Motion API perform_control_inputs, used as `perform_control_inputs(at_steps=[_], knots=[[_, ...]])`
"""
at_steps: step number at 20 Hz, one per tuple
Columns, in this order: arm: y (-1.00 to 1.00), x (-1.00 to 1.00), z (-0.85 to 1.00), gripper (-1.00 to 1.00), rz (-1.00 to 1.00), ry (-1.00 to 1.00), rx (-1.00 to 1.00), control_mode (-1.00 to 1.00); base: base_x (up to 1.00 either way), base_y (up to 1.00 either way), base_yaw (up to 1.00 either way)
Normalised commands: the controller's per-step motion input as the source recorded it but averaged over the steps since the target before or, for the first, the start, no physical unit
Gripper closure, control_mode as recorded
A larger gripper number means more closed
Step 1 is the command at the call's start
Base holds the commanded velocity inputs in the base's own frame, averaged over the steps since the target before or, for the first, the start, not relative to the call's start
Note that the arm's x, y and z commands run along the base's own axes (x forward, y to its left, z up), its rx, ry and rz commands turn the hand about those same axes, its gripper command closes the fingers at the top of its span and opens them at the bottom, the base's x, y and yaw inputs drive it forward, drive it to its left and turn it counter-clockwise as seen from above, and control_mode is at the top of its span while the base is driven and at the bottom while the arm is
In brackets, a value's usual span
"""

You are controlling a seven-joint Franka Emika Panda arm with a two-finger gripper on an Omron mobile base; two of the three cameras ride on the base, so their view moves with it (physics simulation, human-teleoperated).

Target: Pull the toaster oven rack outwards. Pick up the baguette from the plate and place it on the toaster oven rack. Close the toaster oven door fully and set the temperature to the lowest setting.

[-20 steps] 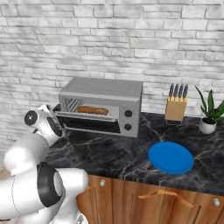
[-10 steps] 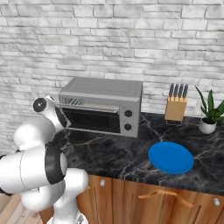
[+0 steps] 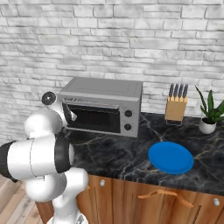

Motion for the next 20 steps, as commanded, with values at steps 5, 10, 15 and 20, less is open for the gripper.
perform_control_inputs(at_steps=[5, 10, 15, 20], knots=[[-0.98, 0.68, 0.00, -1.00, 0.14, -0.16, 0.03, -1.00, 0.00, 0.00, 0.00], [-1.00, 0.68, 0.00, -1.00, 0.16, -0.18, 0.07, -1.00, 0.00, 0.00, 0.00], [-1.00, 0.49, 0.00, -1.00, 0.20, -0.33, 0.06, -1.00, 0.00, 0.00, 0.00], [-1.00, 0.01, -0.06, -1.00, 0.20, -0.86, 0.05, -1.00, 0.00, 0.00, 0.00]])
